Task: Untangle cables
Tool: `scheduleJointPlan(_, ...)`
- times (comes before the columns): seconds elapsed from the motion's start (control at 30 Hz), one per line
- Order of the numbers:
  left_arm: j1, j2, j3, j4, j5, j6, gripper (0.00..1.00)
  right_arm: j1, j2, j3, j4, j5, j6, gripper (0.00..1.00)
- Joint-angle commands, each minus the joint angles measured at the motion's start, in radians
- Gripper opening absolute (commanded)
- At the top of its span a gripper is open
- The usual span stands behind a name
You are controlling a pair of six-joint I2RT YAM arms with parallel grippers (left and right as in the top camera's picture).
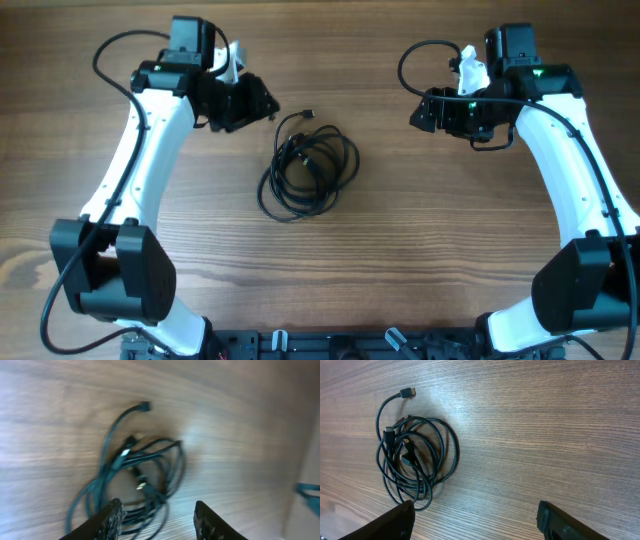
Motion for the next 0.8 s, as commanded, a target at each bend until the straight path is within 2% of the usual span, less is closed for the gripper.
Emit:
scheduleJointPlan(0.0, -0.005, 0.070, -0.091, -0.017, -0.070, -0.011, 0.49, 0.003, 0.016, -0.006, 0.007, 0.017, -0.013, 0.81)
scheduleJointPlan(0.13, -0.036, 0.113, -0.204, 0.036, -0.071, -0.028, 0.49, 0.003, 0.016, -0.006, 0.010, 0.016, -0.014, 0.82)
scheduleJointPlan(0.3, -0.050, 0.120, -0.325, 0.219, -0.083, -0.028, 0.47, 0.003, 0.016, -0.006, 0.006, 0.017, -0.014, 0.83)
scheduleJointPlan(0.4, -0.050, 0.121, -0.365, 0.303, -0.102, -0.029, 0.36, 0.003, 0.017, -0.006, 0.006, 0.017, -0.014, 0.83)
scheduleJointPlan(0.53, -0.050, 0.131, -0.385, 0.338, -0.135, -0.029, 0.29, 0.003, 0.016, -0.006, 0.006, 0.017, -0.014, 0.83)
scheduleJointPlan(0.67, -0.050, 0.135, -0.385, 0.346, -0.134, -0.029, 0.12, 0.003, 0.017, -0.006, 0.010, 0.016, -0.014, 0.83)
scheduleJointPlan(0.7, -0.050, 0.135, -0.385, 0.351, -0.129, -0.029, 0.05, 0.003, 0.017, -0.006, 0.009, 0.016, -0.014, 0.83)
scheduleJointPlan(0.77, -0.049, 0.126, -0.364, 0.352, -0.043, -0.029, 0.04, 0.003, 0.016, -0.006, 0.012, 0.007, -0.016, 0.83)
